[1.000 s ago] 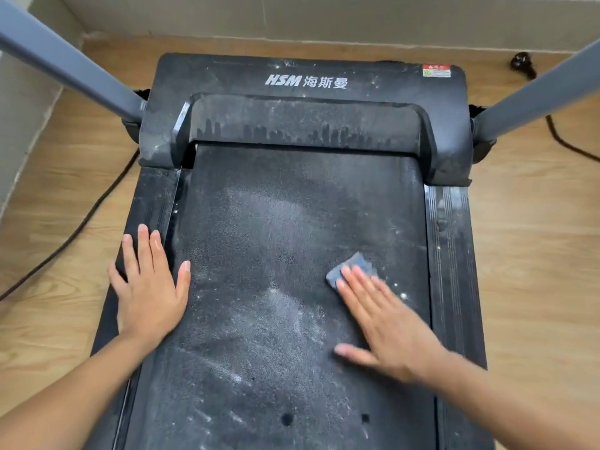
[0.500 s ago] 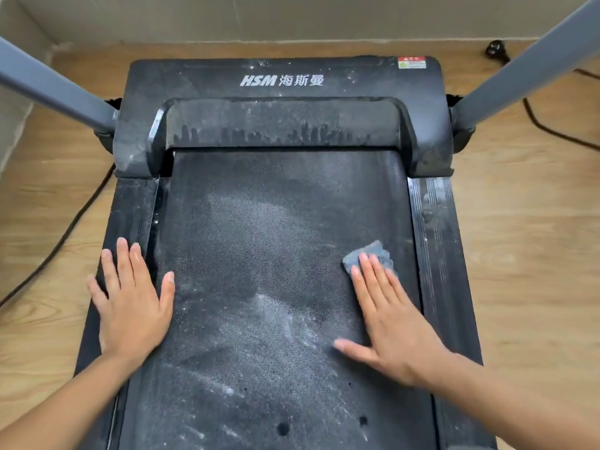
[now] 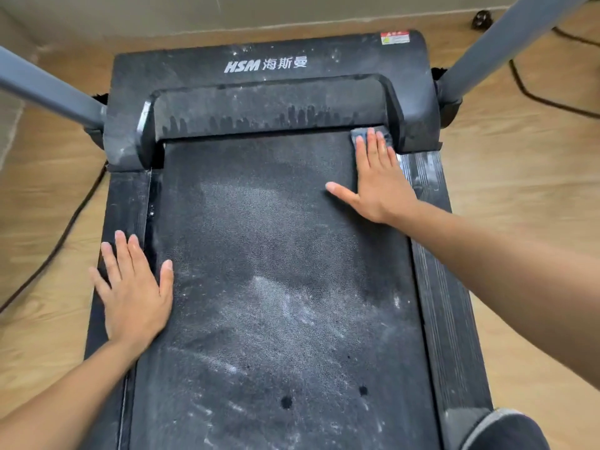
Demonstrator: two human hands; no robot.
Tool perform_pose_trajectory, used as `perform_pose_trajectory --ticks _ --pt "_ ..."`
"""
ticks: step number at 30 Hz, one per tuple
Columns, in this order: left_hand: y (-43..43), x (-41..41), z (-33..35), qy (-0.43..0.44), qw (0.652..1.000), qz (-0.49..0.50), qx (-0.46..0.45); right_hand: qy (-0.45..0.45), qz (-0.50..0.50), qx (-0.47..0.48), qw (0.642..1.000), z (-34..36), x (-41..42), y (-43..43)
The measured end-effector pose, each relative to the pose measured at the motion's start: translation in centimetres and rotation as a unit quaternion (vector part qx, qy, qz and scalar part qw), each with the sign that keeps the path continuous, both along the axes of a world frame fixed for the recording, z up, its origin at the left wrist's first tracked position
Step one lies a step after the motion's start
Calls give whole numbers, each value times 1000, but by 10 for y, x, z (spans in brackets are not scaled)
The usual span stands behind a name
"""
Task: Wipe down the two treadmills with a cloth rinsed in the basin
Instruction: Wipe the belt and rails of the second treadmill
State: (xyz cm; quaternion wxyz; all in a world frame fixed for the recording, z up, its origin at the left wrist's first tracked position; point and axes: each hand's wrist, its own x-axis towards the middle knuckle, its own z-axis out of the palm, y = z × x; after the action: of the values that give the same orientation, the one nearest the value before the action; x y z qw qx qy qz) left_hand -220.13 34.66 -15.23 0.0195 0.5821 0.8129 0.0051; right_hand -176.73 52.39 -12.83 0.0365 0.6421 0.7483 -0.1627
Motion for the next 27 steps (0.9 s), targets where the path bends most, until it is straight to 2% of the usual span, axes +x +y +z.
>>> perform_pose_trajectory --ticks 3,7,9,13,17,20,25,27 --pt "0 -1 -2 1 1000 -3 9 20 2 -10 1000 0 6 -58" --pt "-1 -1 -2 3 1000 -8 17 -9 99 -25 995 3 14 -200" --pt "-1 1 -3 5 1000 -7 19 -32 138 -23 990 1 20 -239" --pt "-1 2 -2 11 1000 -9 14 -39 162 -14 986 -4 20 -184" --pt "0 5 2 17 1000 -7 6 -20 57 -9 998 -2 -2 -59" --pt "-3 5 2 25 1000 -10 2 -11 42 -18 999 7 -13 -14" --pt "-1 1 1 39 999 -18 14 -55 124 17 991 11 -3 -83" --pt "-4 1 -1 39 999 -21 12 -50 207 50 976 7 2 -122"
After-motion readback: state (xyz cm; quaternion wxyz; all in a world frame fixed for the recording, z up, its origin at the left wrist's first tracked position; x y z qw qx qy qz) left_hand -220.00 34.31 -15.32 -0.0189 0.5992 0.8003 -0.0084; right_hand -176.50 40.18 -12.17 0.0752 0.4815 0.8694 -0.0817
